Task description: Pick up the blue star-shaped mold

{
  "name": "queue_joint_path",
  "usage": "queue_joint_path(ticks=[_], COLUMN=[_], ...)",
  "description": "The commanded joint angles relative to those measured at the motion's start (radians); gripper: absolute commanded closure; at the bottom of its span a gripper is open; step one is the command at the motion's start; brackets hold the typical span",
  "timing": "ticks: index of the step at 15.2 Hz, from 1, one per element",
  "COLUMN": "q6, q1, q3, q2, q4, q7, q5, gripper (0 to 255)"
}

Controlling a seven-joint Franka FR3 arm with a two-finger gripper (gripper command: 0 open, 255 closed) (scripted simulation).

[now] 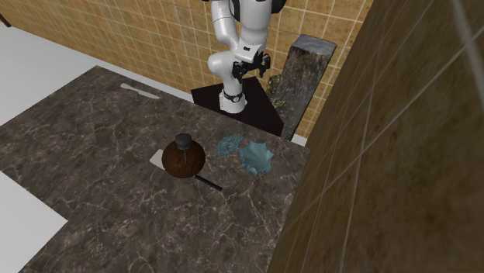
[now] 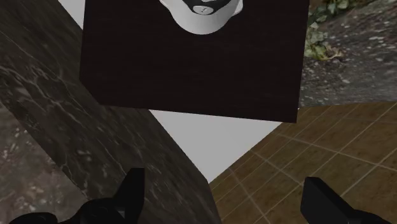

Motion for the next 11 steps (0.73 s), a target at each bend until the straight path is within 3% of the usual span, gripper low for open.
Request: queue_joint_path(ticks=[1,11], q6=[0.0,0.172], q1=[0.0,-0.027], q3=[0.0,-0.038], q2=[0.0,0.348], q4=[0.0,0.202], q7=[0.0,-0.074], q5=[0.0,-0.1], gripper=[0,0])
